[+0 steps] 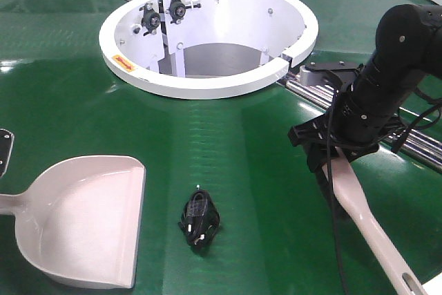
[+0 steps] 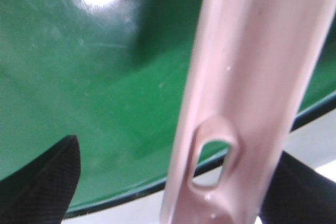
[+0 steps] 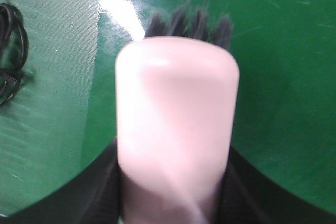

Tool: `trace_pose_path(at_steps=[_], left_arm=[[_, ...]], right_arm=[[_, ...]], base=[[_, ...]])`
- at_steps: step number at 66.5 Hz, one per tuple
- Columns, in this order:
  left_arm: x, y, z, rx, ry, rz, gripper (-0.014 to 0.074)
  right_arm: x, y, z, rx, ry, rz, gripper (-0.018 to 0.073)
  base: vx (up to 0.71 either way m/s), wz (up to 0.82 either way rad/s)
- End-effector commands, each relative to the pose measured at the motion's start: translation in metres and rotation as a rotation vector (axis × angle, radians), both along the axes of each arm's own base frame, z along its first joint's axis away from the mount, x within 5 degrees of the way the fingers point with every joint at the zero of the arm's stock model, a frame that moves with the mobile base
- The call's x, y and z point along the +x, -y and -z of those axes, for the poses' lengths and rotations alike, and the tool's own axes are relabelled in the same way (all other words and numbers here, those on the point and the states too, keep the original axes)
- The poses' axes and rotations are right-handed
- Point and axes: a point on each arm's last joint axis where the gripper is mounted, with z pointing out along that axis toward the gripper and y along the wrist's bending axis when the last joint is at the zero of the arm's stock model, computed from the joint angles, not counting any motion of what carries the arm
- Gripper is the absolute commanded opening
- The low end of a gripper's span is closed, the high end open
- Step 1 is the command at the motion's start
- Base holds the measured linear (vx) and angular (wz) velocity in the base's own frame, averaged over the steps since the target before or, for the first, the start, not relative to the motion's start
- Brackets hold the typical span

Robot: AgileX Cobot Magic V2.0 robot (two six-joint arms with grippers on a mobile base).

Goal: Clean and inspect green conveyor with broom and dustpan
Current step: 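Slide the dustpan with the left gripper up against the black cable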

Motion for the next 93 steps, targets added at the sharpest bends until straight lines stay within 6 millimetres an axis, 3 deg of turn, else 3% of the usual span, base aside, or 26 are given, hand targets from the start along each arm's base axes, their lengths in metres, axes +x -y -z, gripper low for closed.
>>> trace_pose_path(at_steps=[1, 17, 40, 64, 83, 93], left_arm=[[0.0, -0.003, -0.019, 0.038, 0.054, 0.004, 0.0568], [0.001, -0.003, -0.019, 0.044, 0.062, 0.016, 0.0437], [0.0, -0.003, -0.019, 0.04, 0.044, 0.008, -0.0027], [-0.008, 0.008, -0.026, 0.024, -0.027, -0.01, -0.0024], [0.005, 0.028, -0.054, 0.036, 0.026, 0.034, -0.0024], [0.008, 0.04, -0.054, 0.045, 0.023, 0.076, -0.0024]], right_arm=[[-0.009, 0.002, -0.023, 0.014, 0.024, -0.005, -0.0005], [-0.009, 0.002, -0.023, 0.014, 0.025, -0.005, -0.0005], [-0.009, 0.002, -0.023, 0.014, 0.025, -0.005, -0.0005], [-0.009, 0.002, -0.023, 0.014, 0.026, -0.005, -0.0005], [-0.009, 0.002, -0.023, 0.013, 0.026, -0.005, -0.0005], [-0.009, 0.002, -0.023, 0.013, 0.026, -0.005, -0.0005]], base=[[0.0, 0.0], [0.0, 0.0], [0.0, 0.0], [0.0, 0.0], [0.0, 0.0], [0.0, 0.0]])
